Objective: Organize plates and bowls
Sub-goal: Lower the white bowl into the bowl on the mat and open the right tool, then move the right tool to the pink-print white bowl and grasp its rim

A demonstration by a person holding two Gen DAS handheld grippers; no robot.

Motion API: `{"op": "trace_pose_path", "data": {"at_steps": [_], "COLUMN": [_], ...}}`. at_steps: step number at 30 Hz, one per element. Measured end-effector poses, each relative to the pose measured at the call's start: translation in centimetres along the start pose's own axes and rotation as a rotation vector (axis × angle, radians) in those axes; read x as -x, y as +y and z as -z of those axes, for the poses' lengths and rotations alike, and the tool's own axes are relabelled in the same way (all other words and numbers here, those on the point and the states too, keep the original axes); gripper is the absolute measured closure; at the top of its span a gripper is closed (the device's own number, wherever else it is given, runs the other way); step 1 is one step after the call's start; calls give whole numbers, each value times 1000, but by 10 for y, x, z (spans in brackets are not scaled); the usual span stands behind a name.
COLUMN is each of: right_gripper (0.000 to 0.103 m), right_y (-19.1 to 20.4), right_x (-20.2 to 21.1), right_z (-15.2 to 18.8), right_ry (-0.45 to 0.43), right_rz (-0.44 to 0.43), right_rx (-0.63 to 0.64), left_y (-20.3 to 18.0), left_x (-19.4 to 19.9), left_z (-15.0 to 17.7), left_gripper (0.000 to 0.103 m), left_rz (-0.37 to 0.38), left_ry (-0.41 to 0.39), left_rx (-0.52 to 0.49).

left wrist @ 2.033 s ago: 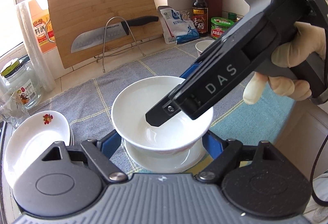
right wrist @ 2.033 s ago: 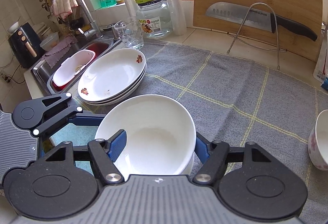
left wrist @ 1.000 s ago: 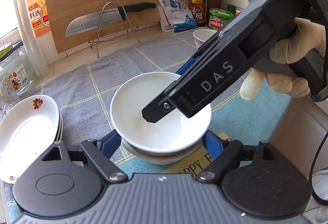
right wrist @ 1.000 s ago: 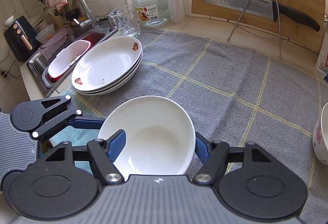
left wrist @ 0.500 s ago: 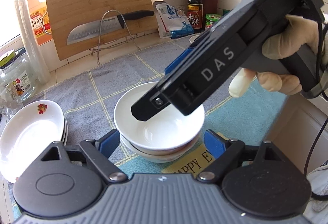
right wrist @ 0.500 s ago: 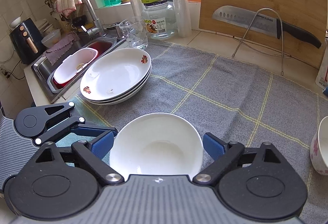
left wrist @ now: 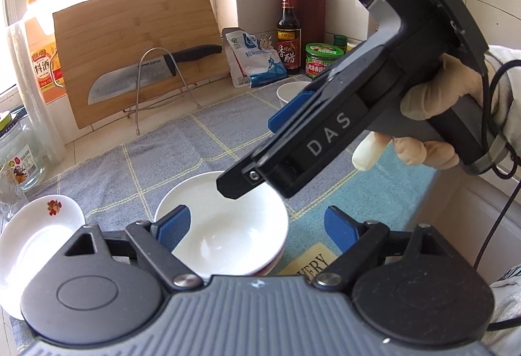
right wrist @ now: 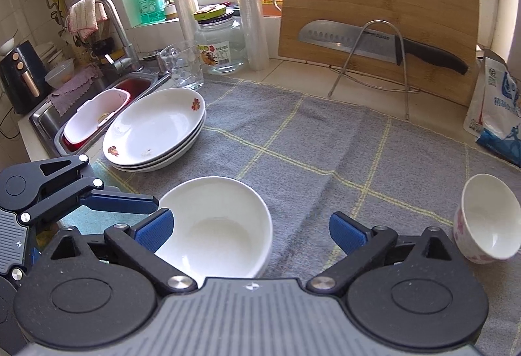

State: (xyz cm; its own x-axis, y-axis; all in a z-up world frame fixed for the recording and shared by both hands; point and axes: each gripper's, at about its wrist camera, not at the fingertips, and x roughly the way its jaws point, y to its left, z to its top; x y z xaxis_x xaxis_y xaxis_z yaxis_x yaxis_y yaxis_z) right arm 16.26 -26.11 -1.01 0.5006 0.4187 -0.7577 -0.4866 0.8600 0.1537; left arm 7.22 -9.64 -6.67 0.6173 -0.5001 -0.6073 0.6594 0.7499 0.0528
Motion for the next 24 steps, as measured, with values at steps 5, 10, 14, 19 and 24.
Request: {"op": "trace_pose_path", "data": {"at_steps": [5,10,14,19,24], "right_gripper": [0,0,0,0,0], "right_y": [-28,-59,-85,-118,-148], "right_x": [14,26,33,37,39], "right_z": [10,20,29,37,42], "right_ry": [1,19,33,49,51], "right_rz": [70,150,184,210,213], "right_rx": [-26,-41,-48,-55,-49], "left_y": [-15,-35,-52,-71,-83], "left_x": [-15,-36,-56,-87,-116], "left_z": [-14,-29,-39,-53,-62], "left_gripper": [14,14,14,14,14], "left_rz": [21,50,51,16,-26], "left_ry": [-19,-29,-25,-3,0], "left_rx": [-8,-18,-16,-5,25]}}
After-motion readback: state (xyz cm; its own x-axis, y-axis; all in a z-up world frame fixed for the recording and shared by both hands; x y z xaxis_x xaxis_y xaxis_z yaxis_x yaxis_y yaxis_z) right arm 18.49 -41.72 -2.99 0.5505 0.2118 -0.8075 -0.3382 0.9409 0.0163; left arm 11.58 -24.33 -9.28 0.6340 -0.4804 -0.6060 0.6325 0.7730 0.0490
